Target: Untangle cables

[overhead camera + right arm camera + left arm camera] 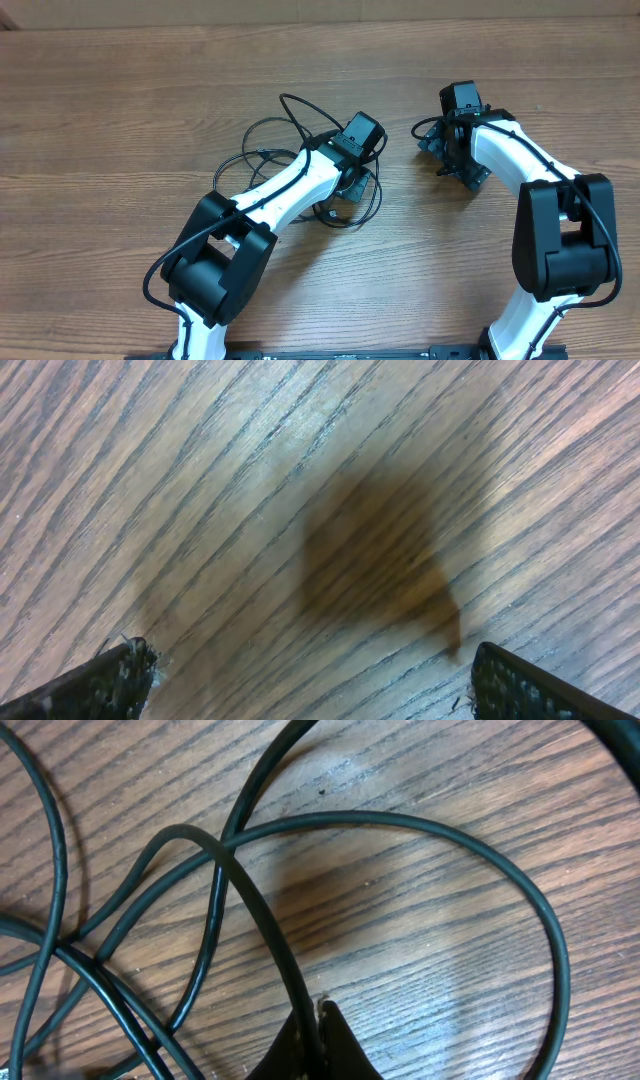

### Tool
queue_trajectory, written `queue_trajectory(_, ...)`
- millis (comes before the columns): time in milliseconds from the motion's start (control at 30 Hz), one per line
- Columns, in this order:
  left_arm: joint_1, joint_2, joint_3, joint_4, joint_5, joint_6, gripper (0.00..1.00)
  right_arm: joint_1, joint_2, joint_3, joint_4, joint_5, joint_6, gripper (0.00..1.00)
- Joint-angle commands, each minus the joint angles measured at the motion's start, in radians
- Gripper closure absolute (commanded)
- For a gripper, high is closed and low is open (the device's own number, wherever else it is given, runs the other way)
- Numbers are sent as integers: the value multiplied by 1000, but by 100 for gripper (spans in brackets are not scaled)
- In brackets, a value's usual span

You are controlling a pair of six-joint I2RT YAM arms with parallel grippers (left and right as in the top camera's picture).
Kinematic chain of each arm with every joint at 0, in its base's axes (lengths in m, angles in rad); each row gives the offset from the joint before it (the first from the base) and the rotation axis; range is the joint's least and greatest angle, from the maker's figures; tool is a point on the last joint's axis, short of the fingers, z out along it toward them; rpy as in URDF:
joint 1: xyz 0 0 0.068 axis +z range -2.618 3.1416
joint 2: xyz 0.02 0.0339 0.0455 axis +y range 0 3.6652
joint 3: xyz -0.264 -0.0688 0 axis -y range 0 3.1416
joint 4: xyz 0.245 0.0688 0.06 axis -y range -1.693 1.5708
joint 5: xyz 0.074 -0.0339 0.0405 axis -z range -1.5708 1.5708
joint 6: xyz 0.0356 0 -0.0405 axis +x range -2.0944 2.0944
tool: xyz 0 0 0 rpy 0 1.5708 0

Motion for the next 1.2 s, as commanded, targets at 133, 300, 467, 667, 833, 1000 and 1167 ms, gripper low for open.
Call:
queue_trajectory(133,4,12,13,2,-3,8,96,-1,-11,-5,2,8,3,0)
queue_trajectory(300,4,5,15,-2,-4,8,96,-1,-11,-5,2,8,3,0)
queue_trajectory(467,4,-79,15,-17,-6,4,96,-1,-11,-5,2,8,3,0)
queue_trajectory(667,3,-185,15,-51,-27,-36,96,-1,-11,-5,2,8,3,0)
queue_trajectory(833,4,-240,15,-130,-297,-336,96,-1,-11,-5,2,8,3,0)
queue_trajectory(1000,4,-223,11,-156,-362,-467,96,-1,-11,-5,2,8,3,0)
queue_trajectory(1167,4,-194,11,-148,-362,-476,96,-1,-11,-5,2,8,3,0)
